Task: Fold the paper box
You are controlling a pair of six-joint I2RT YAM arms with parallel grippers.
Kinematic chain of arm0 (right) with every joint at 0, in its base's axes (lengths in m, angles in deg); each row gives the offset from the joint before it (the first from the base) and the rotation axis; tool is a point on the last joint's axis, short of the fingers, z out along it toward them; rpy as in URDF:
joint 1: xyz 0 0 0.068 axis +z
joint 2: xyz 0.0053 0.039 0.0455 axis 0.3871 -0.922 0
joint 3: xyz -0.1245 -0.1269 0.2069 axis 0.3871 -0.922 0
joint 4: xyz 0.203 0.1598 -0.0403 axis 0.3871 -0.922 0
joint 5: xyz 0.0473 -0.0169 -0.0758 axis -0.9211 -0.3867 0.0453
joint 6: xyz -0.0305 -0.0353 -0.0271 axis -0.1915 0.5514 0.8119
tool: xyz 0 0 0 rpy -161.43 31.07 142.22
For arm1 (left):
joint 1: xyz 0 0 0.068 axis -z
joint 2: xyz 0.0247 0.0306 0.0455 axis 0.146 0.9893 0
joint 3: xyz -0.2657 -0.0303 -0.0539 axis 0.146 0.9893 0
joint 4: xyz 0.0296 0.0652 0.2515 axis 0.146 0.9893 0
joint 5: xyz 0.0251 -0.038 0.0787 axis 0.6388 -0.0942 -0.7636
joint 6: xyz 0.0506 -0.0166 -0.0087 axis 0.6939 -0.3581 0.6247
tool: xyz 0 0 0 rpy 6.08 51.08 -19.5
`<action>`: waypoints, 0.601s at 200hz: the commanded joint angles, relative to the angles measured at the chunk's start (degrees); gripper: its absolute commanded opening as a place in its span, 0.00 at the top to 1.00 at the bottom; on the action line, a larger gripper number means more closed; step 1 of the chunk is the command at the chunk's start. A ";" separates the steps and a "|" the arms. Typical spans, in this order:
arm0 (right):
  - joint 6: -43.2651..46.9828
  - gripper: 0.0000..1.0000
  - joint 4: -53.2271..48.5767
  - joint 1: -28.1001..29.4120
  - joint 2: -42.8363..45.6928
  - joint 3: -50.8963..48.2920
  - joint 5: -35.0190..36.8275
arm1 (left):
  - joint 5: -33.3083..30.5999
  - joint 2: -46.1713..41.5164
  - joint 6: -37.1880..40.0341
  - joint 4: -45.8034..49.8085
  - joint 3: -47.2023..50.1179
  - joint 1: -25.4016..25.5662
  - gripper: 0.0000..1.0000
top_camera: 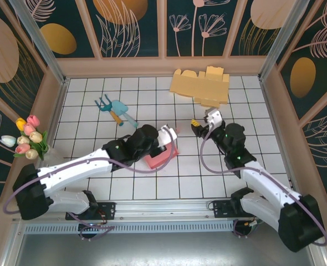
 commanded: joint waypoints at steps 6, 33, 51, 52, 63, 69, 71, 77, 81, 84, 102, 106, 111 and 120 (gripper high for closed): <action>19.55 0.29 -6.11 -2.94 -3.17 6.32 -14.32 | 9.36 -2.75 15.33 -4.76 0.20 -1.35 1.00; 29.47 0.29 -12.99 -6.73 -4.49 9.10 -23.06 | 15.27 -2.72 17.06 -1.37 -4.43 -2.08 1.00; 35.78 0.29 -19.75 -7.87 -6.27 11.81 -26.86 | 16.48 -2.75 18.26 -1.56 -5.07 -2.25 1.00; 36.08 0.30 -20.15 -7.90 -6.39 11.96 -26.99 | 16.44 -2.79 18.28 -1.57 -5.03 -2.25 1.00; 38.15 0.30 -22.72 -8.19 -7.32 13.27 -28.15 | 16.74 -2.66 18.66 -2.15 -4.83 -2.34 1.00; 39.35 0.30 -23.44 -8.20 -7.81 13.51 -28.46 | 16.98 -2.50 18.86 -2.43 -4.67 -2.42 1.00; 39.77 0.30 -23.66 -8.23 -7.86 13.56 -28.59 | 17.06 -2.49 18.88 -2.52 -4.67 -2.45 1.00; 41.12 0.31 -24.25 -8.20 -8.07 13.57 -29.26 | 17.26 -2.34 18.86 -2.79 -4.49 -2.44 1.00; 41.62 0.31 -24.52 -8.20 -8.12 13.60 -29.66 | 17.30 -2.30 18.77 -3.02 -4.42 -2.43 1.00; 41.92 0.31 -24.54 -8.22 -8.19 13.54 -29.97 | 17.34 -2.31 18.79 -3.21 -4.25 -2.47 1.00; 43.34 0.32 -25.78 -8.12 -8.39 13.42 -32.67 | 17.39 -1.89 18.77 -4.92 -3.11 -2.50 1.00; 43.61 0.33 -26.09 -8.03 -8.36 13.38 -33.32 | 17.26 -1.81 18.73 -5.27 -3.15 -2.50 1.00; 44.00 0.33 -26.65 -7.95 -8.42 13.41 -34.10 | 17.13 -1.66 18.60 -5.59 -3.14 -2.58 1.00; 44.98 0.34 -27.96 -7.58 -8.40 13.57 -35.26 | 16.74 -1.37 18.56 -5.92 -2.11 -2.56 1.00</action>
